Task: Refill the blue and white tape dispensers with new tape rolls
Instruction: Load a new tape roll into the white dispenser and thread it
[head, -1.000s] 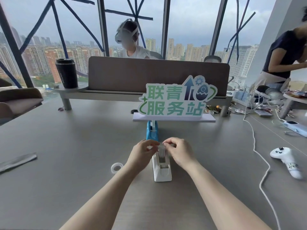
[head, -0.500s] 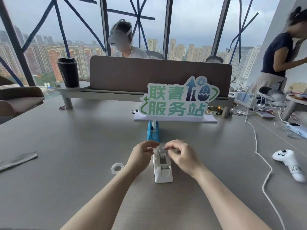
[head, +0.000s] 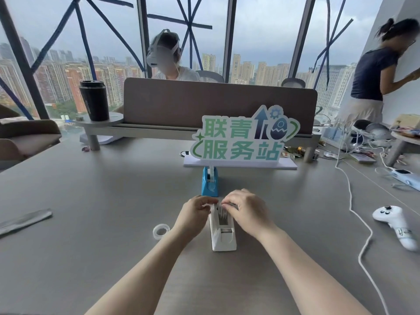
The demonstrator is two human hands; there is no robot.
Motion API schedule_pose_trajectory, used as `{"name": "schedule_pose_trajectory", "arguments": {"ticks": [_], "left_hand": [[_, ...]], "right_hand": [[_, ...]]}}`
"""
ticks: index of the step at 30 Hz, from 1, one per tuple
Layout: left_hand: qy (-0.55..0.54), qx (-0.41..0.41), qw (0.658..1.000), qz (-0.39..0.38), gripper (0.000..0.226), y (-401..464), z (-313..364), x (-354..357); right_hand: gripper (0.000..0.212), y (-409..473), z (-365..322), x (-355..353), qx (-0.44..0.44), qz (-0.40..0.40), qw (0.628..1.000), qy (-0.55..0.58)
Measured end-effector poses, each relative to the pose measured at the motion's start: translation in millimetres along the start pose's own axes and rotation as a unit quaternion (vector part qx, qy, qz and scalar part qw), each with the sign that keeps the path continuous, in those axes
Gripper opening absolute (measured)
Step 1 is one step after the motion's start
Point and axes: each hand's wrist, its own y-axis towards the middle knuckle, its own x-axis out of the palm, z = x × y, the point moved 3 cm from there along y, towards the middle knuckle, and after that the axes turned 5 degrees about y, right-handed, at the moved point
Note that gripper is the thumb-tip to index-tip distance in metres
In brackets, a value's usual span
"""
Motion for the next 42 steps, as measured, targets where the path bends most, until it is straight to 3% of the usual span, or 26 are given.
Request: {"name": "schedule_pose_trajectory", "arguments": {"ticks": [12, 22, 29, 42], "left_hand": [[-0.025, -0.011, 1.0, -0.012, 0.041, -12, 1, -1], [-0.03, -0.026, 0.999, -0.024, 0.04, -15, 3, -3], [-0.065, -0.024, 0.996, -0.059, 0.041, -25, 7, -5], [-0.068, -0.048, 0.996, -0.031, 0.054, -50, 7, -1]], "right_hand": [[0.017, 9, -5, -1, 0.029, -0.049, 0.998, 0.001], [0.016, 15, -7, -6, 0.001, -0.088, 0.996, -0.006], [0.013, 10, -8, -7, 0.009, -0.054, 0.998, 0.024], [0.013, -42, -22, -20, -0.009, -0.009, 0.996, 0.084]]}}
